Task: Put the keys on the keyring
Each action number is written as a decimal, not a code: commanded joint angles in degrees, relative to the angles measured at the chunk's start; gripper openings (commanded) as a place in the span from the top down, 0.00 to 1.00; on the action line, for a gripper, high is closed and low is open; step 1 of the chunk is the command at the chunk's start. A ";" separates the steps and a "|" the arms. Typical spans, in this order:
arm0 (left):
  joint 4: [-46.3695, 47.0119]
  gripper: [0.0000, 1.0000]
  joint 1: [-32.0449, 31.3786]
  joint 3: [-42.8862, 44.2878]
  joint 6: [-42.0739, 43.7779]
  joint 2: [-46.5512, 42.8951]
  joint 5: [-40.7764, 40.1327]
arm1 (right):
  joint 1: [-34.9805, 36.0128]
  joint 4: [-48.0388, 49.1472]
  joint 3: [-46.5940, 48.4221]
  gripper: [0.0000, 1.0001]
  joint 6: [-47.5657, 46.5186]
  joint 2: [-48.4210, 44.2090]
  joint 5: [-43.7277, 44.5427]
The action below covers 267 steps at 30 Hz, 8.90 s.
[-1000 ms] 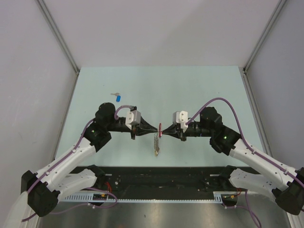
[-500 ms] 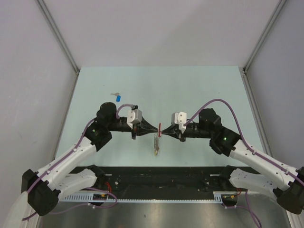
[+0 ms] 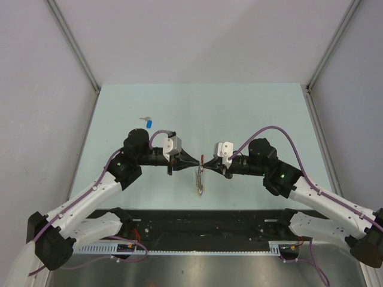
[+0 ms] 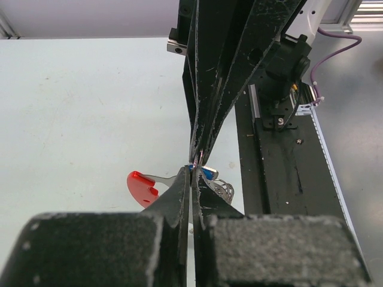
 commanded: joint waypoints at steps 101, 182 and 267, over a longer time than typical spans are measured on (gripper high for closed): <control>-13.08 1.00 -4.71 6.48 4.68 -1.85 -8.92 | -5.13 4.30 0.56 1.00 1.28 1.22 -13.10; 9.86 1.00 -4.62 -5.38 -13.78 -9.23 -18.85 | -4.08 6.67 1.96 0.81 12.18 4.03 -4.84; -33.22 1.00 -5.85 19.32 10.15 12.84 -3.91 | 0.76 -13.71 7.59 1.00 -9.62 2.45 1.04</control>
